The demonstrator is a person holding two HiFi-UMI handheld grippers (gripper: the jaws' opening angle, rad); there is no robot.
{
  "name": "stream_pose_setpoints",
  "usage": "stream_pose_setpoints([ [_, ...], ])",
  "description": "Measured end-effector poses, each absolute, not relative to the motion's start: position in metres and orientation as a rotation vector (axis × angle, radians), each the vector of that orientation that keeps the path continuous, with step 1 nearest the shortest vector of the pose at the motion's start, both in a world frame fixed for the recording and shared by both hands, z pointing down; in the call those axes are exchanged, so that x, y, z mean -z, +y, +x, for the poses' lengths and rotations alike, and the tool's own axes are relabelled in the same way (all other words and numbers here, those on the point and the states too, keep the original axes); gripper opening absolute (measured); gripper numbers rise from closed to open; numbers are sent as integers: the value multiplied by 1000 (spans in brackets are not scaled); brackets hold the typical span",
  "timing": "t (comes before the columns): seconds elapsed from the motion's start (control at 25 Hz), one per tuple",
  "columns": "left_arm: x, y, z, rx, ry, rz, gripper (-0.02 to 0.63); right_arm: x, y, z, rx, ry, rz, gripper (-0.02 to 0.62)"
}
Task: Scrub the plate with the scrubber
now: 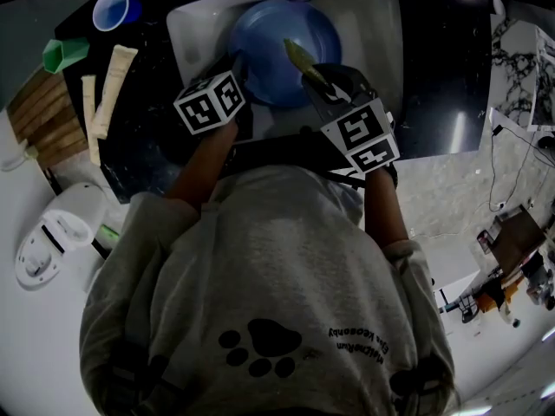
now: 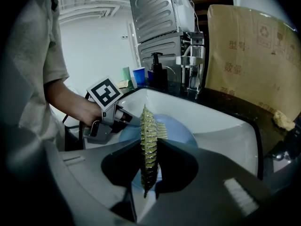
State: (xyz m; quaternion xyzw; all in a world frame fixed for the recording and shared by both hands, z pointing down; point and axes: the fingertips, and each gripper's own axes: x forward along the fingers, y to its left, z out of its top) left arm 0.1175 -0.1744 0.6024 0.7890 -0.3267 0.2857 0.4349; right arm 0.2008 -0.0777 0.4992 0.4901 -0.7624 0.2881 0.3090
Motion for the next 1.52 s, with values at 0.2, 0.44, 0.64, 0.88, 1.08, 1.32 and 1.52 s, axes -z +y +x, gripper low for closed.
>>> stream_pose_setpoints([
  [0.2,-601,-172,120,-736,-817,1973,178,-492,-75,198,-741,-2021,1302,75],
  [0.44,-578,-181,116,-756,-878,2085,232,-482,-69,198,-712,-2014,1325,75],
  [0.64,-547,-183,119,-732,-878,2223,232,-475,-66,205,-689,-1954,1402,75],
  [0.88,-504,-171,124,-698,-828,2414,151,-462,-65,214,-610,-1881,1520,75],
  [1.08,-471,-156,120,-655,-809,2528,0,-448,-64,218,-461,-1802,1571,75],
  [1.32,-425,-142,117,-512,-800,2645,0,-407,-68,213,-311,-1838,1701,75],
  [1.52,-380,-135,115,-377,-822,2746,0,-377,-65,208,-212,-1862,1818,75],
])
